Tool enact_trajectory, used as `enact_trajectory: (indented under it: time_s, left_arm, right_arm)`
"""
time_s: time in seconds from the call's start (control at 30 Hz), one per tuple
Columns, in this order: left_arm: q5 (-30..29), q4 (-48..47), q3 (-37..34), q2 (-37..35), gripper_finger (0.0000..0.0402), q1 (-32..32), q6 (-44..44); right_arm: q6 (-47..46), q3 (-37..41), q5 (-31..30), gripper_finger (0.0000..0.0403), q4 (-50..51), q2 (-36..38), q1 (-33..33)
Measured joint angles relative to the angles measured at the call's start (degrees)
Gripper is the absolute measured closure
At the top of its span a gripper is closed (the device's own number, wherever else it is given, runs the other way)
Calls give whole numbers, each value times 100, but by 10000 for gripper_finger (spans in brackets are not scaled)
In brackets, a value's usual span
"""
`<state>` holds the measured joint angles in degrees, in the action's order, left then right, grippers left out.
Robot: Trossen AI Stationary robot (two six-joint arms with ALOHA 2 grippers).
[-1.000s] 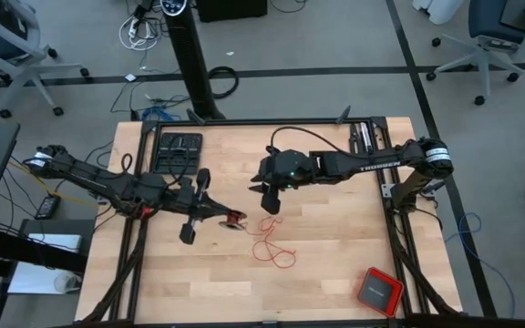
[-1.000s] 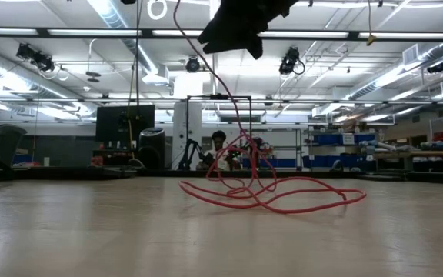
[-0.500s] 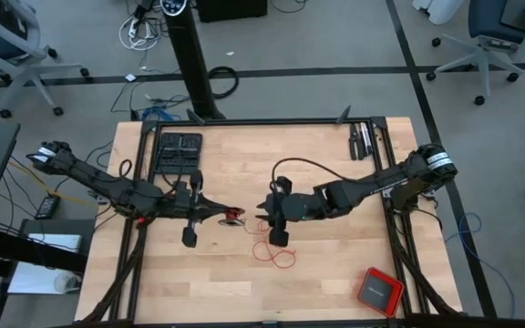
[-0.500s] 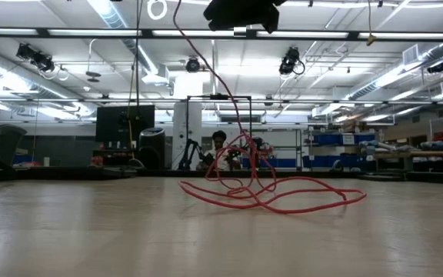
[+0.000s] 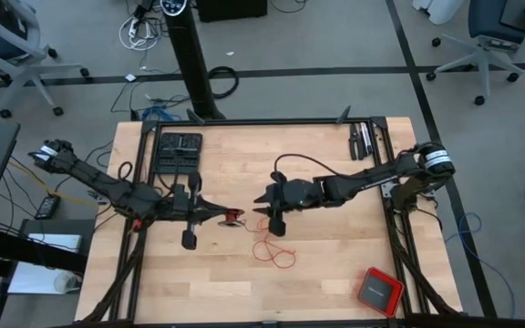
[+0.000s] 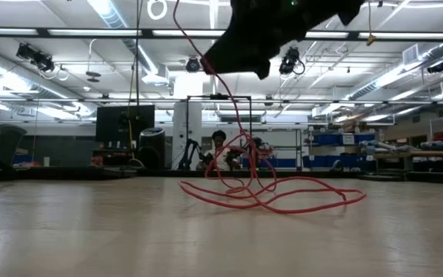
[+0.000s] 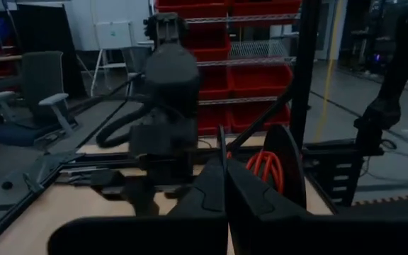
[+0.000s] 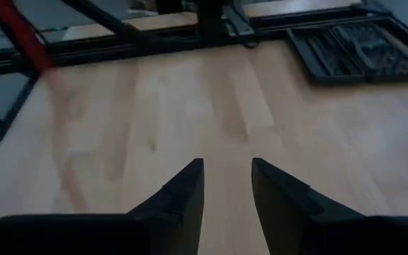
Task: Coil cords
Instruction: Uncoil the red wire from the spool
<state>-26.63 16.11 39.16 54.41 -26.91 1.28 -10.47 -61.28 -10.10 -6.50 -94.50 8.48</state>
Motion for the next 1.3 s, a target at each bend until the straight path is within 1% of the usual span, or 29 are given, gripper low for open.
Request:
enact_trajectory:
  time_s: [0.1, 0.33, 0.4, 0.5, 0.57, 0.67, 0.73, 0.77, 0.93, 1.3]
  left_arm:
    - [-129, -89, 0, 0, 401, -24, 128]
    - [-436, -110, 0, 0, 401, -22, 447]
    - [-564, -119, 0, -1, 401, -22, 467]
    - [-583, -182, 0, -2, 401, -20, 470]
    - [-643, -195, 0, -1, 401, -20, 470]
    - [-810, -306, 0, -1, 401, -20, 471]
    - [-888, -311, -2, 0, 401, -20, 472]
    - [-917, -299, -2, -1, 401, -20, 470]
    - [-975, -282, -1, 48, 401, -20, 465]
    - [-1019, -220, -2, 48, 401, -16, 470]
  right_arm:
    - [1, 113, 168, 285, -498, 5, -40]
    - [88, 138, 246, 287, -914, 4, 15]
    - [30, 140, 448, 287, -906, -4, 15]
    - [-107, 140, 855, 288, -1112, -4, 15]
    - [-100, 140, 928, 289, -1221, -4, 15]
    - [-37, 140, 930, 289, -1330, -4, 16]
    - [57, 140, 919, 289, -1575, -4, 37]
    - [139, 140, 829, 289, -1667, -4, 53]
    - [548, 140, 400, 289, -1809, -4, 207]
    - [782, 140, 178, 290, -1939, -7, 216]
